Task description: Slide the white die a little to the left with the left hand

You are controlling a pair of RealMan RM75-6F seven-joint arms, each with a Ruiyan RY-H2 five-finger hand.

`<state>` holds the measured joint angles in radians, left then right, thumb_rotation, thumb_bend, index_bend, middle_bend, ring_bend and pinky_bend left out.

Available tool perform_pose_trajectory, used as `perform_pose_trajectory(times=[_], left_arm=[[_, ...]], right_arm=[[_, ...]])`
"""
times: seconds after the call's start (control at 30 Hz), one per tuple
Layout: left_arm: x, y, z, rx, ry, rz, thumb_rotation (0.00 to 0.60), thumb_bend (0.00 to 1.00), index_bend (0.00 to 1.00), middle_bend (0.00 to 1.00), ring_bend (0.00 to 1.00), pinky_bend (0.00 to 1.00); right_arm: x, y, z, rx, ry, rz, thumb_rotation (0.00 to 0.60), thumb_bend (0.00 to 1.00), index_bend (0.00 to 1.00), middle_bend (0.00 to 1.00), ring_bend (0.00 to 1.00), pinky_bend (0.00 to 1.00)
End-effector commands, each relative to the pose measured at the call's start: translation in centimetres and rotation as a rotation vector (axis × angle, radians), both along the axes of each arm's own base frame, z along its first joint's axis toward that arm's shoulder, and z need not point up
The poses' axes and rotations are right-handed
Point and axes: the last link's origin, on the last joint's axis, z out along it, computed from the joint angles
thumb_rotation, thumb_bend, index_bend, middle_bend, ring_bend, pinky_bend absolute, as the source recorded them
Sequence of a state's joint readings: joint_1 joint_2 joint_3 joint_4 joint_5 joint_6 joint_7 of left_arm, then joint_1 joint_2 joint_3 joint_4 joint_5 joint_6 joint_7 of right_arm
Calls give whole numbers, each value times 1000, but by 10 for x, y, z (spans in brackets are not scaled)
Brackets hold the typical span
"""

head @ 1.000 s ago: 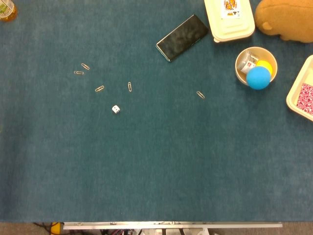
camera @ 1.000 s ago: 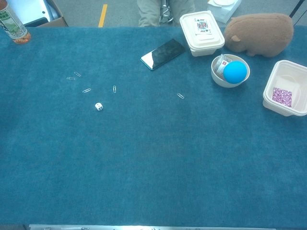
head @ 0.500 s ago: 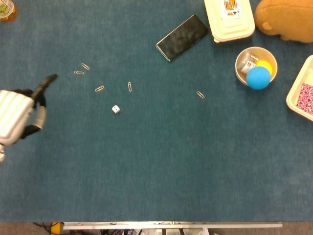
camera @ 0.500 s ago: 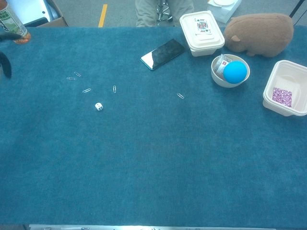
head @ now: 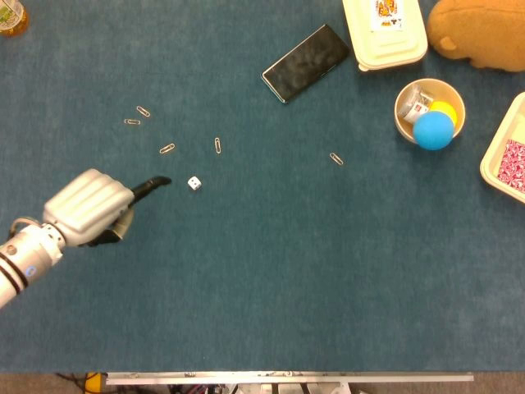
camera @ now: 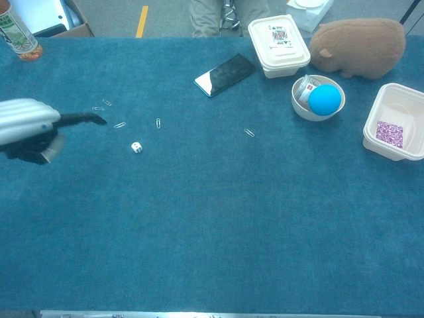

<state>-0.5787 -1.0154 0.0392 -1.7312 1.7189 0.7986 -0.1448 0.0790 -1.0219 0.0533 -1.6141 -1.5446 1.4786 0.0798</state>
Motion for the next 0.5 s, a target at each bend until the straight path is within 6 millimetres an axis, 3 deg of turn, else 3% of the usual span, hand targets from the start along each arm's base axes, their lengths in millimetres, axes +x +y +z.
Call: perform_pose_trajectory(times=[0.03, 0.17, 0.5], left_arm=[[6, 3, -16, -64, 20, 4, 569, 890, 48, 1000, 1000, 1000], [8, 6, -30, -94, 29, 13, 532, 897, 37, 1000, 1000, 1000], [15, 15, -64, -146, 43, 19, 523, 897, 36, 1000, 1000, 1000]], right_arm=[[0, -1, -1, 2, 0, -2, 600, 82, 297, 306, 164, 250], [-2, -3, -1, 3, 3, -8, 600, 83, 297, 306, 164, 250], [-5, -6, -2, 4, 3, -17, 600, 83, 296, 306, 164, 250]])
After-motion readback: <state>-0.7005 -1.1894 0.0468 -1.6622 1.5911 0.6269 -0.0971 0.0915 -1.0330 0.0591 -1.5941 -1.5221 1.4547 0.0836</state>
